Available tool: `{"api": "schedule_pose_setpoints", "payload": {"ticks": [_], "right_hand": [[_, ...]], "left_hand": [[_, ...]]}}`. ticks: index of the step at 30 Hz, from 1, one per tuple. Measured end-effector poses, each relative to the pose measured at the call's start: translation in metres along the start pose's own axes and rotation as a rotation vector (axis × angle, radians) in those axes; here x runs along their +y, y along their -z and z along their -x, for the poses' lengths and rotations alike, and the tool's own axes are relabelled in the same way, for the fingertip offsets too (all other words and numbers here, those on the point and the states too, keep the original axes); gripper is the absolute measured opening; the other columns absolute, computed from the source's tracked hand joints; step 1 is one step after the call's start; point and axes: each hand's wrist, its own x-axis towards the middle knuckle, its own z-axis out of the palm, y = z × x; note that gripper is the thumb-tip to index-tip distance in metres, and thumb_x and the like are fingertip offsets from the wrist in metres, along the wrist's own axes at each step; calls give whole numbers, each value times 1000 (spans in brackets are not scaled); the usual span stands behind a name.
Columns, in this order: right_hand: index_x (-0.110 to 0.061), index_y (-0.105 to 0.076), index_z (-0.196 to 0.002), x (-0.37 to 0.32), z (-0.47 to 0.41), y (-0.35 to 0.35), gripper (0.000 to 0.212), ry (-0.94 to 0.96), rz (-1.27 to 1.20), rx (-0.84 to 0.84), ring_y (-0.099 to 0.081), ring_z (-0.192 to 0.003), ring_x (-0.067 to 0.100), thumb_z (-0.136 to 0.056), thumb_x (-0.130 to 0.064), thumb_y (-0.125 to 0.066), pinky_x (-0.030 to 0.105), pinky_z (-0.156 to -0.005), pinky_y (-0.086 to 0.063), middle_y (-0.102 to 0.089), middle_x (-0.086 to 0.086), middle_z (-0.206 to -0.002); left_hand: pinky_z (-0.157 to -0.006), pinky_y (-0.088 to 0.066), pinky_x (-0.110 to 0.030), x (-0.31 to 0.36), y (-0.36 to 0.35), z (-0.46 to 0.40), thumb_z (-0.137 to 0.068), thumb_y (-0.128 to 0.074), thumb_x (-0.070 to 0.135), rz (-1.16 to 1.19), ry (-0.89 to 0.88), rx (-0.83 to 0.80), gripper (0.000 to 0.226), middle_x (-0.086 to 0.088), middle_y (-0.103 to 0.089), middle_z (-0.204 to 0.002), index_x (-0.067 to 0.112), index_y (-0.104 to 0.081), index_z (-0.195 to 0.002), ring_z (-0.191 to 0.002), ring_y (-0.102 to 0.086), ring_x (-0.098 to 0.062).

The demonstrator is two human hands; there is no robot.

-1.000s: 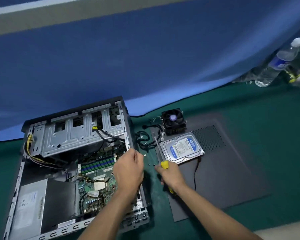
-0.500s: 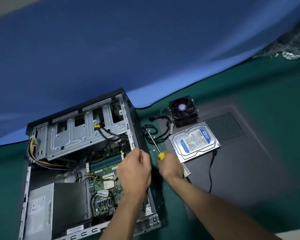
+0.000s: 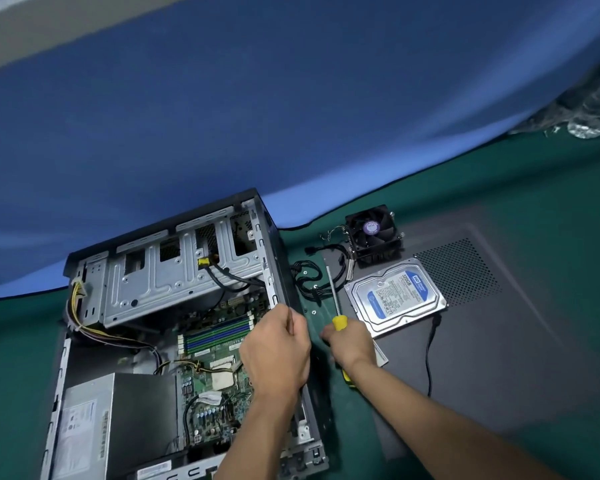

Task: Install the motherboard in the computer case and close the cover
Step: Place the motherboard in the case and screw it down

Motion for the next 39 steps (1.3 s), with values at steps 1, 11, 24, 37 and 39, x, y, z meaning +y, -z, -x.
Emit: {"api": "schedule_pose_setpoints", "payload": {"ticks": [1,11,24,37,39], "right_hand": [[-12,-63,-75,0,3,4,10,-29,-120,-16,-54,-46,23,-84,-15,-63,29,-55,-47,-56,6,-57],[-4,-61,-72,-47,62,67,13,-1,-723,-186,-37,-34,13,-82,-1,-69,22,-39,-38,-37,1,-43],[-9,-60,-78,-89,112,86,14,-91,-994,-568,-39,-29,5,-91,-11,-60,15,-35,-39,-37,-6,-38],[-7,-65,-71,-110,136,34,21,-30,-667,-618,-41,-33,9,-89,-17,-62,20,-38,-41,-41,-3,-41],[-8,-62,-68,-117,142,22,22,32,-548,-577,-42,-36,13,-88,-15,-58,21,-41,-40,-44,0,-45]], "left_hand": [[-44,-12,-17,-1,0,0,-78,-63,14,-7,8,-1,55,9,-19,-40,27,-17,-51,-37,-17,0],[-34,-28,-18,17,21,8,-84,-65,23,-142,-431,124,13,0,-58,-77,11,-65,-90,-46,-53,-12],[-71,-39,-4,48,59,17,-92,-58,12,375,-417,78,17,4,-60,-93,9,-69,-104,-81,-54,0],[-64,-53,-25,-3,87,11,-90,-61,14,590,-93,178,10,7,-68,-75,19,-69,-87,-69,-64,-7],[-61,-56,-27,-13,95,3,-90,-60,12,864,182,184,14,3,-70,-72,20,-68,-81,-66,-68,-12]]}}
